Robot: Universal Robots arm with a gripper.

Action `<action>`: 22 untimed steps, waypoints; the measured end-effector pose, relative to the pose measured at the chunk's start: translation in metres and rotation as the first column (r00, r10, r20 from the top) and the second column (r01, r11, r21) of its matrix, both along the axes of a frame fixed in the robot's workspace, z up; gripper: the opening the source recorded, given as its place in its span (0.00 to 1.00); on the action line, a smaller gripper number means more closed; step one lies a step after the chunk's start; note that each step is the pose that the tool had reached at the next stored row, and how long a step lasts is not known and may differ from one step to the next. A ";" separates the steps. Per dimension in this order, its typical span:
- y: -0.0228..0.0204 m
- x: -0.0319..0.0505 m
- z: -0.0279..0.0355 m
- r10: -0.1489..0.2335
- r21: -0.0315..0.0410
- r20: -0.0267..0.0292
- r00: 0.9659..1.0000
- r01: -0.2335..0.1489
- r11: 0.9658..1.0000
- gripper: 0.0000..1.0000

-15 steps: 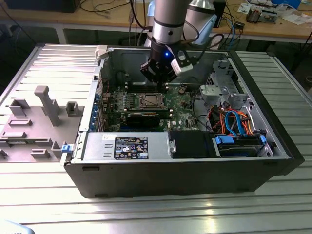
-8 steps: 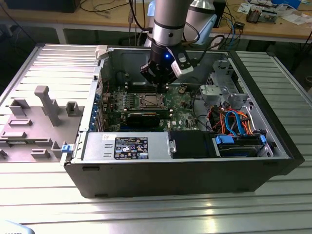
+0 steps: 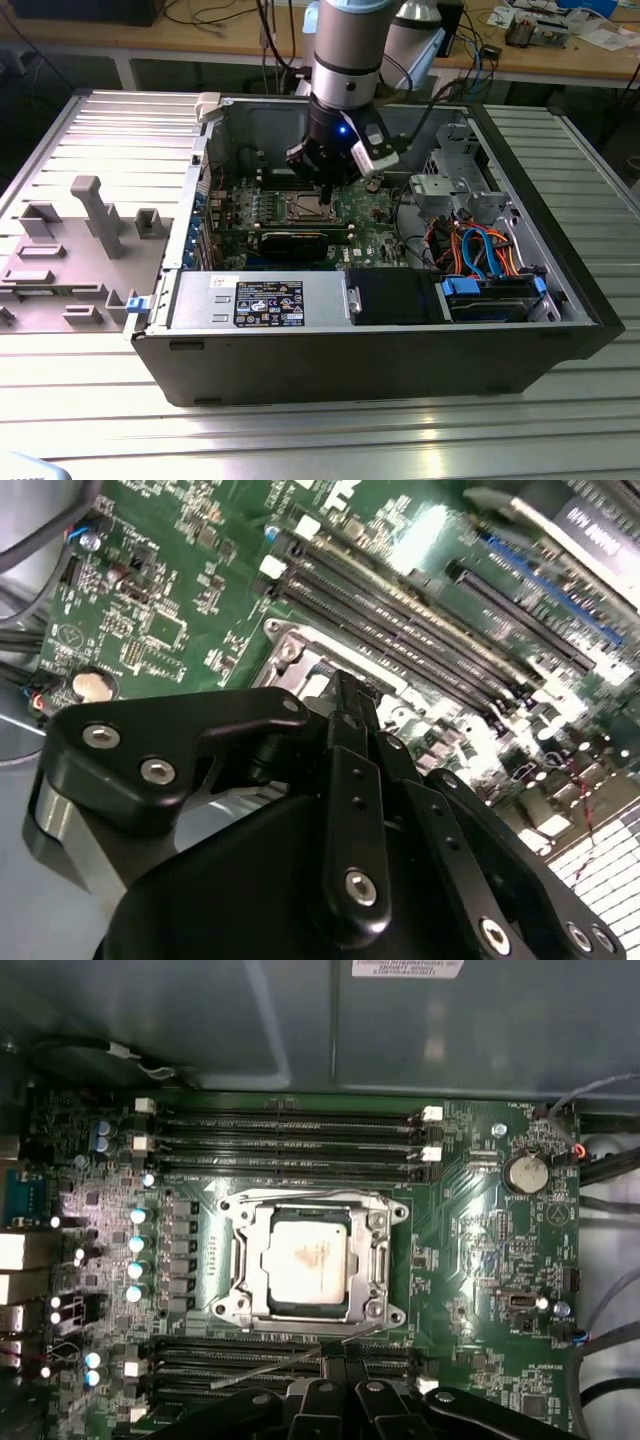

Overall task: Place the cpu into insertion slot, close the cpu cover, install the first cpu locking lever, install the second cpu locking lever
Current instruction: 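Install the second cpu locking lever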

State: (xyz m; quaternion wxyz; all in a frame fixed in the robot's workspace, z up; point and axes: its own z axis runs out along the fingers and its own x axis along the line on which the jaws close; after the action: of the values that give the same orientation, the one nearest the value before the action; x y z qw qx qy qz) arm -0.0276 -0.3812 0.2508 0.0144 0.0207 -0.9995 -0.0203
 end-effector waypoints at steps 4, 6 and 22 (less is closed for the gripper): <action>-0.0069 -0.0058 -0.0013 0.000 0.018 0.000 1.000 0.000 1.000 0.11; -0.0098 -0.0119 -0.0024 0.000 0.032 0.000 1.000 0.000 0.999 0.11; -0.0212 -0.0502 -0.0215 0.000 0.049 0.000 1.000 0.000 0.999 0.11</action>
State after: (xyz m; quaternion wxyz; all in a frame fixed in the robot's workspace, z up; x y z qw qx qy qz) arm -0.0777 -0.4024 0.2293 0.0139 0.0211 -0.9987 -0.0449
